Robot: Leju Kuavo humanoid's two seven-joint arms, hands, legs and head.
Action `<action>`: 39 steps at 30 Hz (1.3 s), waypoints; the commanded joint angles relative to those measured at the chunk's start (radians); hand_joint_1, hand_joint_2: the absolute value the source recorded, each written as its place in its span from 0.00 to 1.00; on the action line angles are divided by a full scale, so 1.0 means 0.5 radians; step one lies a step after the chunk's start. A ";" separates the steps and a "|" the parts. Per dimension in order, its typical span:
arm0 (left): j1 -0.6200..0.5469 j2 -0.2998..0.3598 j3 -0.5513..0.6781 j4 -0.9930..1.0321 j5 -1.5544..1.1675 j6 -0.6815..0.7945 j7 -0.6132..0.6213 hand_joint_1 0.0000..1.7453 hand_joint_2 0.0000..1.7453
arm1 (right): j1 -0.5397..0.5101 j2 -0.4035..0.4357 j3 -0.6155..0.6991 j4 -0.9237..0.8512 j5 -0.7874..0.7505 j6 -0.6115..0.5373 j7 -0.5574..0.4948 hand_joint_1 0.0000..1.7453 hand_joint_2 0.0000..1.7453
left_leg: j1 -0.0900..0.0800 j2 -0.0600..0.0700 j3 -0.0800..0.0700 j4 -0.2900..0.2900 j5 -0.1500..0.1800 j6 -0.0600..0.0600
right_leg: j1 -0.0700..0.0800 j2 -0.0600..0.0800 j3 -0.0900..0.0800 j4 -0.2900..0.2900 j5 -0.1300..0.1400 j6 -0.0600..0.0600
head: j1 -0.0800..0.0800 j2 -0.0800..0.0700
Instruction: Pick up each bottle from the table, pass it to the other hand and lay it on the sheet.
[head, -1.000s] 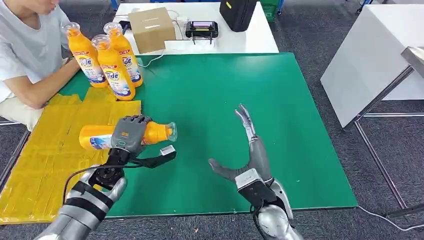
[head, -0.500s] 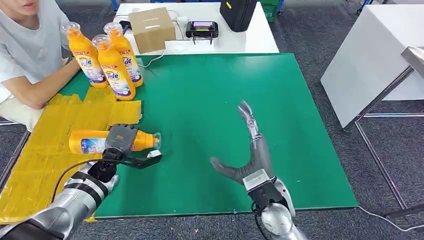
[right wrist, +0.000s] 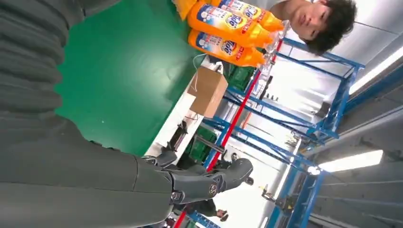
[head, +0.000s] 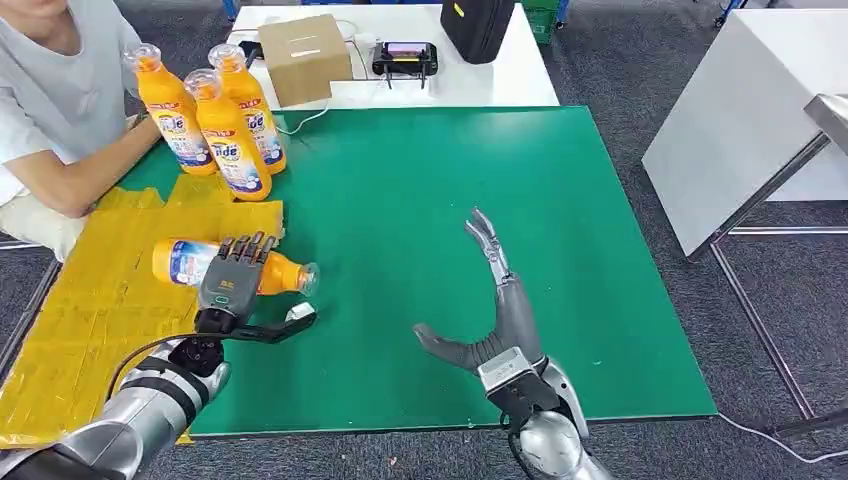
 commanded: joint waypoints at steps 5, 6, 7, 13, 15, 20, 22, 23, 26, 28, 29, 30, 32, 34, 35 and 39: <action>-0.028 0.024 -0.056 0.111 -0.005 0.104 0.062 0.00 1.00 | -0.065 -0.057 0.043 0.124 -0.019 0.005 0.012 0.00 1.00 | 0.003 0.001 0.007 -0.001 -0.003 -0.002 | 0.002 0.009 0.006 -0.002 -0.001 -0.003 | 0.000 0.000; -0.028 0.024 -0.056 0.111 -0.005 0.104 0.062 0.00 1.00 | -0.065 -0.057 0.043 0.124 -0.019 0.005 0.012 0.00 1.00 | 0.002 0.001 0.006 -0.001 -0.003 -0.002 | 0.002 0.009 0.006 -0.002 -0.001 -0.002 | 0.000 0.000; -0.028 0.024 -0.056 0.111 -0.005 0.104 0.062 0.00 1.00 | -0.065 -0.057 0.043 0.124 -0.019 0.005 0.012 0.00 1.00 | 0.002 0.002 0.006 -0.001 -0.002 -0.002 | 0.001 0.008 0.005 -0.002 -0.001 -0.002 | 0.000 0.000; 0.165 0.038 0.212 -0.347 0.029 0.155 0.042 0.00 1.00 | -0.013 -0.064 0.019 0.109 0.015 -0.048 0.005 0.00 1.00 | 0.002 0.002 0.006 -0.001 -0.002 -0.002 | 0.001 0.009 0.005 -0.002 -0.001 -0.002 | 0.001 0.000; 0.332 -0.019 0.491 -0.741 0.085 0.155 -0.161 0.00 1.00 | 0.045 -0.073 -0.007 0.088 0.061 -0.085 0.001 0.00 1.00 | 0.003 0.000 0.008 0.000 -0.004 -0.002 | 0.001 0.009 0.008 -0.002 -0.002 -0.003 | 0.000 0.000; 0.702 -0.333 1.097 -1.483 0.420 0.155 -0.916 0.00 1.00 | 0.219 -0.099 -0.091 0.011 0.118 -0.135 0.001 0.00 1.00 | 0.000 -0.007 0.002 0.000 -0.002 0.000 | -0.001 -0.002 0.002 -0.003 -0.003 -0.001 | -0.001 0.000; 0.775 -0.447 1.190 -1.574 0.605 0.155 -1.196 0.00 1.00 | 0.283 -0.108 -0.122 -0.022 0.077 -0.101 -0.013 0.00 1.00 | 0.000 -0.004 0.004 0.002 -0.005 -0.001 | -0.001 0.003 0.003 -0.003 -0.005 -0.001 | 0.002 0.000; 0.817 -0.530 1.276 -1.583 0.780 0.155 -1.451 0.00 1.00 | 0.323 -0.100 -0.158 -0.043 0.014 -0.043 -0.022 0.00 1.00 | 0.002 -0.003 0.006 0.005 -0.010 -0.001 | 0.000 0.008 0.008 -0.002 -0.008 -0.002 | 0.002 0.000; 1.097 -0.400 0.880 -1.920 1.664 -0.186 -1.528 0.00 1.00 | 0.466 -0.110 -0.265 -0.097 -0.192 0.119 -0.068 0.00 1.00 | 0.000 0.006 0.010 0.000 -0.014 -0.003 | -0.001 0.014 0.006 -0.004 -0.005 -0.002 | -0.001 0.000; 1.303 -0.371 0.778 -2.146 1.971 -0.424 -1.548 0.00 1.00 | 0.561 -0.097 -0.363 -0.117 -0.151 0.057 -0.063 0.00 1.00 | -0.002 0.005 0.005 -0.001 -0.014 0.000 | -0.002 0.007 0.003 -0.005 -0.005 -0.001 | 0.000 0.000; 1.382 -0.372 0.762 -2.210 2.077 -0.495 -1.570 0.00 1.00 | 0.599 -0.084 -0.414 -0.130 -0.119 0.009 -0.053 0.00 1.00 | 0.000 0.004 0.014 0.000 -0.019 -0.001 | -0.001 0.011 0.012 -0.005 -0.011 -0.003 | 0.000 0.000; 1.463 -0.379 0.743 -2.266 2.188 -0.572 -1.595 0.00 1.00 | 0.637 -0.064 -0.475 -0.152 -0.097 -0.033 -0.054 0.00 1.00 | -0.001 0.008 0.010 0.000 -0.018 0.000 | -0.001 0.012 0.007 -0.005 -0.008 -0.002 | -0.001 0.000; 1.529 -0.345 0.703 -2.305 2.427 -0.824 -1.582 0.00 1.00 | 0.681 -0.047 -0.543 -0.198 -0.114 -0.044 -0.089 0.00 1.00 | 0.000 0.009 0.016 0.001 -0.022 -0.001 | -0.001 0.016 0.012 -0.005 -0.012 -0.004 | -0.001 0.000; 1.538 -0.346 0.705 -2.306 2.428 -0.824 -1.583 0.00 1.00 | 0.686 -0.049 -0.549 -0.207 -0.114 -0.039 -0.091 0.00 1.00 | -0.001 0.009 0.008 0.001 -0.019 -0.001 | -0.002 0.011 0.004 -0.003 -0.011 -0.005 | 0.000 0.000; 1.529 -0.345 0.712 -2.294 2.433 -0.829 -1.585 0.00 1.00 | 0.682 -0.046 -0.551 -0.215 -0.113 -0.032 -0.088 0.00 1.00 | -0.002 0.008 0.002 0.000 -0.017 0.000 | -0.002 0.009 -0.002 -0.003 -0.009 -0.004 | 0.000 0.000; 1.507 -0.348 0.724 -2.283 2.438 -0.839 -1.588 0.00 1.00 | 0.673 -0.034 -0.550 -0.209 -0.108 -0.029 -0.083 0.00 1.00 | 0.000 0.005 0.007 0.001 -0.021 -0.001 | 0.000 0.010 0.005 -0.003 -0.013 -0.003 | 0.001 0.000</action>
